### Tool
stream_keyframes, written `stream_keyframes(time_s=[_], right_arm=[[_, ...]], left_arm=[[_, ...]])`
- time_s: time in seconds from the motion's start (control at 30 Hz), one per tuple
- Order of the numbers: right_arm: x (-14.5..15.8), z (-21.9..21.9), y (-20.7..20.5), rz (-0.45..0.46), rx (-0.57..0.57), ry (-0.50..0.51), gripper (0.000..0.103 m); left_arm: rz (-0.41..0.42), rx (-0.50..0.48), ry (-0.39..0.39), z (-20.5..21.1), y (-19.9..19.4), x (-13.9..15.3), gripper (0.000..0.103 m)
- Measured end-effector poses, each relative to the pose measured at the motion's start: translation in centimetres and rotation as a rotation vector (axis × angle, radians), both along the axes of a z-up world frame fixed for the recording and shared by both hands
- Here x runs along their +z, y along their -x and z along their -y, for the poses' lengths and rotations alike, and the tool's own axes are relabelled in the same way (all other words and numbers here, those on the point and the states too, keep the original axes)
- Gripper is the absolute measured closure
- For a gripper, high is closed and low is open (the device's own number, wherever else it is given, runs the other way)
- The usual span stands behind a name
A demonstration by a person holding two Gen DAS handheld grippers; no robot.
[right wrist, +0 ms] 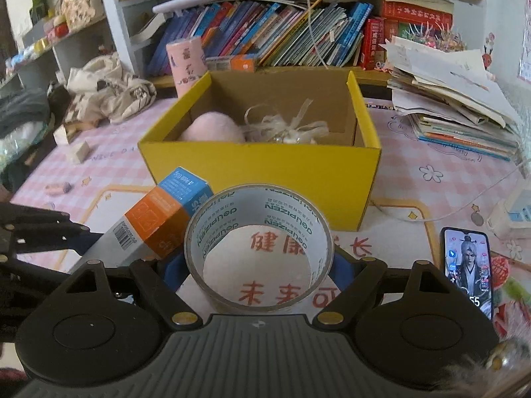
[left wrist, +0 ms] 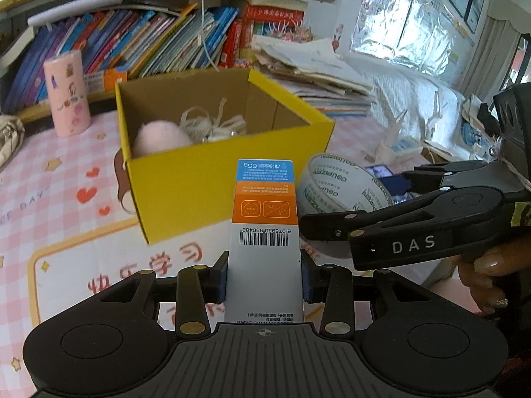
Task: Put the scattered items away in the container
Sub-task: 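Carry the usmile box in the left tool and tape in the right tool over the yellow box, then lower both tools into the yellow box and open them, releasing usmile box and tape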
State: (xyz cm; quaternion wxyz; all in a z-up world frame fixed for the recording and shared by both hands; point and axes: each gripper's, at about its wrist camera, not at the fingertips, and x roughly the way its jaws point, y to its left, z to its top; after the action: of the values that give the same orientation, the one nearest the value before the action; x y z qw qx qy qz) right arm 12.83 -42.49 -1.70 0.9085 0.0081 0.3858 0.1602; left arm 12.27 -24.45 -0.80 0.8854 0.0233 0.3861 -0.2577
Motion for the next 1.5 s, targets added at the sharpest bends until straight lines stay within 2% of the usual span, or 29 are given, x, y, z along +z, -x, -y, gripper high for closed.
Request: stream_keyframes(time_s=[0.1,0.33,0.7,1.0,1.3,1.5], right_arm=[[0.6,0.7,-0.4,0.014,0.000,-0.023,0.020],[3.9,2.6,-2.2,0.139,-0.039,-0.154,0.020],[7.5,1.7,-7.3,0.274,0.018,-0.169,0.020],[6.6,-0.4,-11.8,0.255,0.073,-0.110,0.020],[4.3,-1.3,-16.2,0.220,0.092,-0.062,0.020],[2.4,-1.8,-18.2,0.187,0.125,0.019,0.020]], left_arm=[[0.030,0.010,0.001,0.4,-0.1,0.9,0.064],[0.124,0.041,0.059,0.1,-0.9,3.9,0.064],[0.208,0.119,0.088,-0.6,-4.6,6.9,0.064],[0.232,0.173,0.056,-0.8,-8.6,6.6,0.064],[0.179,0.213,0.025,-0.9,-12.7,4.7,0.064],[0.150,0.227,0.005,-0.8,-15.1,3.7,0.065]])
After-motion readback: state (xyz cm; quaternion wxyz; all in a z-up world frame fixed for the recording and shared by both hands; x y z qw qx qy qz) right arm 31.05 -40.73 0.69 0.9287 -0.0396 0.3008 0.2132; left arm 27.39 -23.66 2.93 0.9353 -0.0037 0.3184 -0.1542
